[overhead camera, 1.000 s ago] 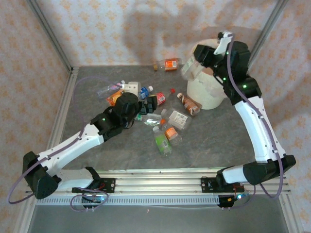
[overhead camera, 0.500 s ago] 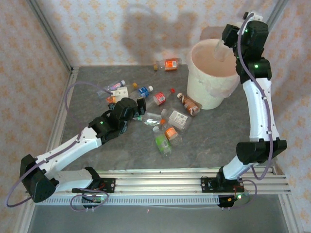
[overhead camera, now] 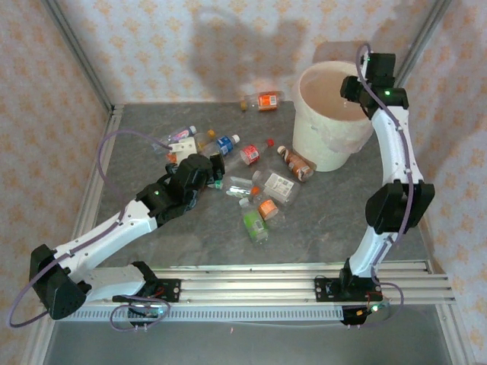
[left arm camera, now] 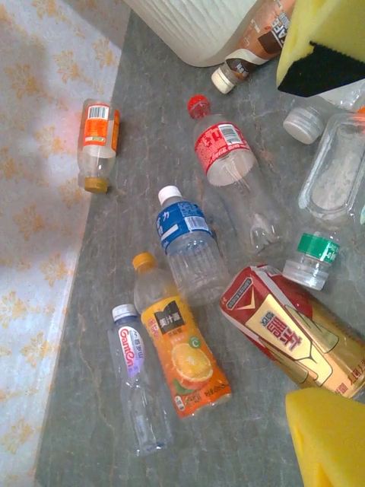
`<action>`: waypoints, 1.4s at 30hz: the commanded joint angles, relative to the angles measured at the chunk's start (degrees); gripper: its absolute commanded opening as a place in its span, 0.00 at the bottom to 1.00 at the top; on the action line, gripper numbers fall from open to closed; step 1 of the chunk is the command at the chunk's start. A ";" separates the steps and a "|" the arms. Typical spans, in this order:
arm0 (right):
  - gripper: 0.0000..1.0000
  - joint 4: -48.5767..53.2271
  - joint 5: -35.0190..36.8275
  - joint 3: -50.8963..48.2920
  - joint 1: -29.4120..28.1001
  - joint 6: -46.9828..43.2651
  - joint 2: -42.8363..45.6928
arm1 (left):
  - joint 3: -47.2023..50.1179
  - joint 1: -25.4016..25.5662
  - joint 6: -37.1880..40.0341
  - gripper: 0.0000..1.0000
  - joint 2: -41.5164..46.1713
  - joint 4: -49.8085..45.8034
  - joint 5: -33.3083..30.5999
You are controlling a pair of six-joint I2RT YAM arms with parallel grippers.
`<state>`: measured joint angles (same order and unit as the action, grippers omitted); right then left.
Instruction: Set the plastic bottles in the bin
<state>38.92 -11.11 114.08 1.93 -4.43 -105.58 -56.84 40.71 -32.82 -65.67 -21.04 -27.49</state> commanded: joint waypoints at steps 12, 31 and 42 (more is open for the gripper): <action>0.35 8.18 -6.76 1.86 -0.53 -2.39 -9.71 | 0.59 -1.86 -2.24 1.00 -0.92 -1.12 -0.88; 0.88 8.83 -2.41 4.22 -1.41 0.85 -3.33 | 3.15 -2.91 -5.34 1.00 -0.22 -0.45 -1.15; 0.99 0.85 -2.63 -4.24 -1.64 2.34 9.41 | 6.12 -4.04 -6.53 1.00 1.85 2.33 -0.59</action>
<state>43.27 -14.76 112.22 0.67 -3.27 -99.83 -51.42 37.32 -37.76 -65.10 -20.58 -27.03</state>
